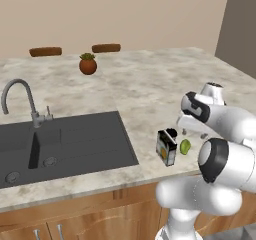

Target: Pick up all produce items and place them in the sink. Turn on the sink faucet to wash them. Then turn the sink off and put them in the tray.

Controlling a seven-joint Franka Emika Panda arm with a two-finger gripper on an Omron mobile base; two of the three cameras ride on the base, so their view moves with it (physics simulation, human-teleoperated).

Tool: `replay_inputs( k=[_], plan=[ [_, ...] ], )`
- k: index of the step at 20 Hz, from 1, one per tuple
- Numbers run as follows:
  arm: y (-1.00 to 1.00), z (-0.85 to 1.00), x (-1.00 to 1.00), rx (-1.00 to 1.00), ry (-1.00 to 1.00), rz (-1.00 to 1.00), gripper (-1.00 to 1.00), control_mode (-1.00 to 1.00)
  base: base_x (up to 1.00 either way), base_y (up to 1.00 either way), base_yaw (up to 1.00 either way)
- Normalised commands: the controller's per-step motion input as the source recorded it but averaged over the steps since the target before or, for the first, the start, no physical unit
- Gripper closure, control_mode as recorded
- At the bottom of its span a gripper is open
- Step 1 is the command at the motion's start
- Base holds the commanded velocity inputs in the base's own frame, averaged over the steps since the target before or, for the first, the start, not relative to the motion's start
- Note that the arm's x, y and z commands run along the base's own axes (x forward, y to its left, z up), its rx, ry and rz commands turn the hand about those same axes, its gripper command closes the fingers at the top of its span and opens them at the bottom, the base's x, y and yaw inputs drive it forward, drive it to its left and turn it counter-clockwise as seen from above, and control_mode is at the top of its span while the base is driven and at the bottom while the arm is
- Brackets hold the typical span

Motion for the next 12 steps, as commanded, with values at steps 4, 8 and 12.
replay_inputs(
  k=[4, 8, 12],
  plan=[
    [0.0, -0.29, 0.05, 0.0, 0.0, -0.04, -1.0, -1.0, 0.0, 0.0, 0.0],
    [0.0, -0.24, 0.0, 0.0, 0.0, -0.02, -1.0, -1.0, 0.0, 0.0, 0.0],
    [0.0, -0.19, 0.03, 0.0, 0.0, -0.03, -1.0, -1.0, 0.0, 0.0, 0.0]
  ],
)
